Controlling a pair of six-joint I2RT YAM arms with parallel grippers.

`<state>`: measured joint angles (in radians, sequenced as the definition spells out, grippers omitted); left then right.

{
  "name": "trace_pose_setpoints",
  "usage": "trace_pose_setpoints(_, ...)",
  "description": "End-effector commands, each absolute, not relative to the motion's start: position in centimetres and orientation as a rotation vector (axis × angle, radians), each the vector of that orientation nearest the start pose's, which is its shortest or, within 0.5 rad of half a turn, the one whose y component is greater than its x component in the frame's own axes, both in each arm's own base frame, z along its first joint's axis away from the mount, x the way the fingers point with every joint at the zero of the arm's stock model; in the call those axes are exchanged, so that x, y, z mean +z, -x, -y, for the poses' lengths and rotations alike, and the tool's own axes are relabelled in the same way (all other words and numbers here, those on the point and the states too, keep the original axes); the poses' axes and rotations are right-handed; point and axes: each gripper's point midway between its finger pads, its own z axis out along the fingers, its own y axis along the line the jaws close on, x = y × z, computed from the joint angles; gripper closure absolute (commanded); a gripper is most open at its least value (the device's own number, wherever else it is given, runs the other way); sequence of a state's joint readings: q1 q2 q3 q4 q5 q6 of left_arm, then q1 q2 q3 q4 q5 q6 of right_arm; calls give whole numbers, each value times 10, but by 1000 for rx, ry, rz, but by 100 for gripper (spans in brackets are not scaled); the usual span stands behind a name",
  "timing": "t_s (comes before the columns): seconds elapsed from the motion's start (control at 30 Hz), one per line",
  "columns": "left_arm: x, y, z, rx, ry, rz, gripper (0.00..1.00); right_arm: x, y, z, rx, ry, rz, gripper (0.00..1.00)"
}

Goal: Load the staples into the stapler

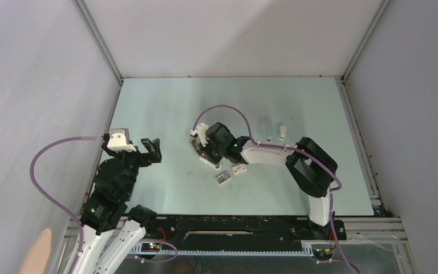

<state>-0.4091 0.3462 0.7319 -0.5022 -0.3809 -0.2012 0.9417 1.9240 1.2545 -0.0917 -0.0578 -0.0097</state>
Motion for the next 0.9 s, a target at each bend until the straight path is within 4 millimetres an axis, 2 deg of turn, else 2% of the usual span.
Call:
trace_pose_setpoints(0.0,286,-217,32,-149,111,-1655,0,49,-285,-405,530,1112,-2115,87)
trace_pose_setpoints(0.33,286,-217,32,-148,111,-1655,0,43,-284,-405,540,1099,-2143,87)
trace_pose_setpoints(0.87,286,-217,32,-150,112,-1655,0,58,-284,-405,541,1065,-2128,87)
